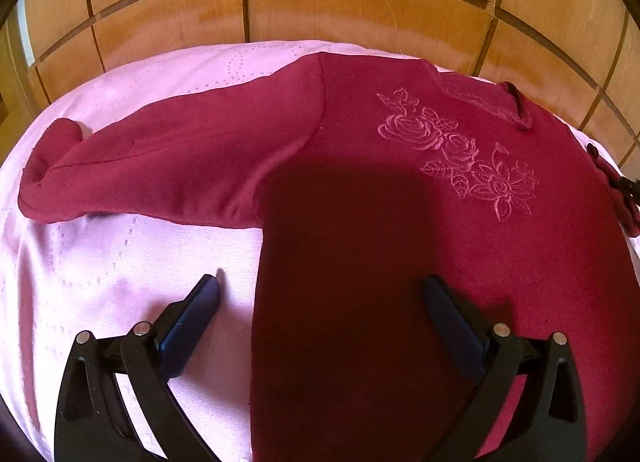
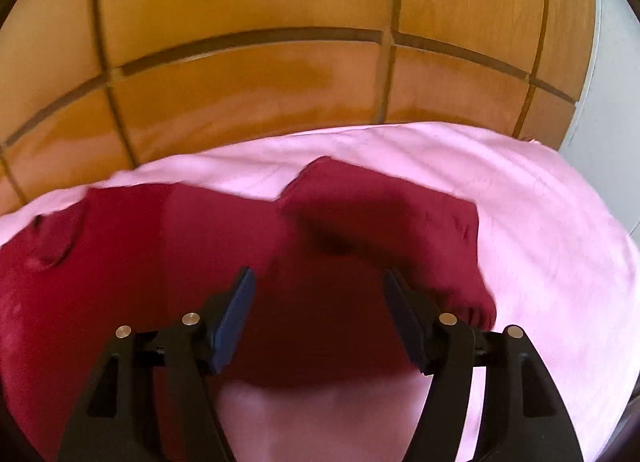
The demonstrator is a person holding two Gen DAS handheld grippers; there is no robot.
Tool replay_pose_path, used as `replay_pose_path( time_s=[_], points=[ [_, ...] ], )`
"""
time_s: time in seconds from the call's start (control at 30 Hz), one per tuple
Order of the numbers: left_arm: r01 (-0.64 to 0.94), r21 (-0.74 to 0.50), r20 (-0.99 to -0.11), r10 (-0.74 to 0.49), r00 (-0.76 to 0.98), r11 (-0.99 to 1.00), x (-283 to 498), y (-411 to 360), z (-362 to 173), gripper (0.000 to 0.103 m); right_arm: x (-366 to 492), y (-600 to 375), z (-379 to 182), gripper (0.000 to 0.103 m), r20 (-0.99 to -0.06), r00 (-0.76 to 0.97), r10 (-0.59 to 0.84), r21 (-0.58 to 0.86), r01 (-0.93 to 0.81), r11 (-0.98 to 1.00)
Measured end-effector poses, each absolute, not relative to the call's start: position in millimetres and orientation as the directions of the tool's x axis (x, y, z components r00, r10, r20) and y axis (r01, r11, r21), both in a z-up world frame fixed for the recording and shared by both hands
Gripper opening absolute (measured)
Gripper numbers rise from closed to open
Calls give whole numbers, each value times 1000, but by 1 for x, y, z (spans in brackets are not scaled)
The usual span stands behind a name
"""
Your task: Fold small clothes
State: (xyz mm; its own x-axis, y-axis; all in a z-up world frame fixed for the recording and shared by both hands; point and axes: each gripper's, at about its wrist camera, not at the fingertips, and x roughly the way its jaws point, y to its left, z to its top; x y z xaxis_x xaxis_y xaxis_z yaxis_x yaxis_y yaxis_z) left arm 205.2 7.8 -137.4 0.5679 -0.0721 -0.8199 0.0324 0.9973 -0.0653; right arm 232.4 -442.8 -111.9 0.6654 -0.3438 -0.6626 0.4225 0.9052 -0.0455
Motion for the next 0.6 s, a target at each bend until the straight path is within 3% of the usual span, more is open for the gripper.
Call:
replay_pose_path(
  time_s=[0.27,0.33,0.4,0.43,0.6],
  points=[
    [34,-60,-811,-69,580,998,201,7,-141,101,283,-471,-133,62,-689,582,-432,-173,447,878],
    [34,-61,-810,-70,583,998,202,7,-141,101,288,-473,-135,32,-691,572,-442,-196,439,877],
    [34,-64,-808,-72,585,997,203,6,-142,101,289,-472,-134,15,-684,574,-450,-209,436,875],
    [34,-66,-808,-73,585,997,204,6,-142,101,287,-472,-132,11,-679,581,-449,-201,441,875],
    [34,-68,-807,-75,586,997,206,6,-142,101,267,-447,-102,11,-614,698,-369,-49,433,900]
  ],
)
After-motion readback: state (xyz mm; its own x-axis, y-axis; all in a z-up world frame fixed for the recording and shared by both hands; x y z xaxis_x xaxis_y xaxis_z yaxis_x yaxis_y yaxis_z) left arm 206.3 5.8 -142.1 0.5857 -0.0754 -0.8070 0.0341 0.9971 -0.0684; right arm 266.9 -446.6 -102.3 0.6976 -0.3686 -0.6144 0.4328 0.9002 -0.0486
